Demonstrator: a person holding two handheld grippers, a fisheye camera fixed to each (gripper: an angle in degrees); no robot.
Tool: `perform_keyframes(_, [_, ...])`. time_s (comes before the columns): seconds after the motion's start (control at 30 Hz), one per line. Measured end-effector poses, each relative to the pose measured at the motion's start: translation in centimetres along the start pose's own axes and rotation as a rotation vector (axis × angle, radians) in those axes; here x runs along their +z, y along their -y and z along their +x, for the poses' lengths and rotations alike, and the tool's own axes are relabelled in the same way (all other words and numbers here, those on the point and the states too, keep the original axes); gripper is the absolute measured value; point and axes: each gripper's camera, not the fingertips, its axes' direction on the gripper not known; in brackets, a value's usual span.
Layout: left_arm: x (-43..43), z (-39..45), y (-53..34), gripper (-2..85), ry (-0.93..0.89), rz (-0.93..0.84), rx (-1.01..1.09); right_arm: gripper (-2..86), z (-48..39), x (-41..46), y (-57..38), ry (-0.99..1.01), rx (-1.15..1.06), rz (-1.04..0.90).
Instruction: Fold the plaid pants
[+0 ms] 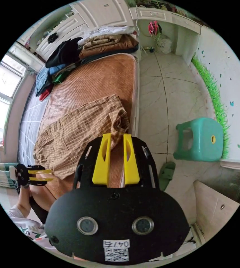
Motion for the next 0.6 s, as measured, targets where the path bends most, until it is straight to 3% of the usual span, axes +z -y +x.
perform_keyframes(0.13, [-3.5, 0.2, 0.0, 7.0, -0.023, 0.055, -0.056, 4.3, -3.5, -7.7, -7.8, 0.124, -0.159, 0.14])
perform_keyframes(0.2, [-4.7, 1.4, 0.8, 8.2, 0.006, 0.02, -0.054, 3.7, -11.7, -8.9, -11.6, 0.198, -0.447, 0.084])
perform_keyframes(0.3, [-5.6, 4.5, 2.3, 10.6, 0.054, 0.03, 0.011, 4.7, -22.5, -7.0, -14.6, 0.098, -0.783, 0.014])
perform_keyframes(0.5, [-3.8, 7.0, -0.5, 10.9, 0.111, 0.221, -0.042, 4.0, -30.8, -5.4, -12.2, -0.027, -0.91, 0.019])
perform_keyframes(0.6, [-1.8, 8.4, 0.9, 11.2, 0.264, 0.116, 0.01, 0.5, -33.2, -4.6, -10.6, -0.135, -0.995, -0.114])
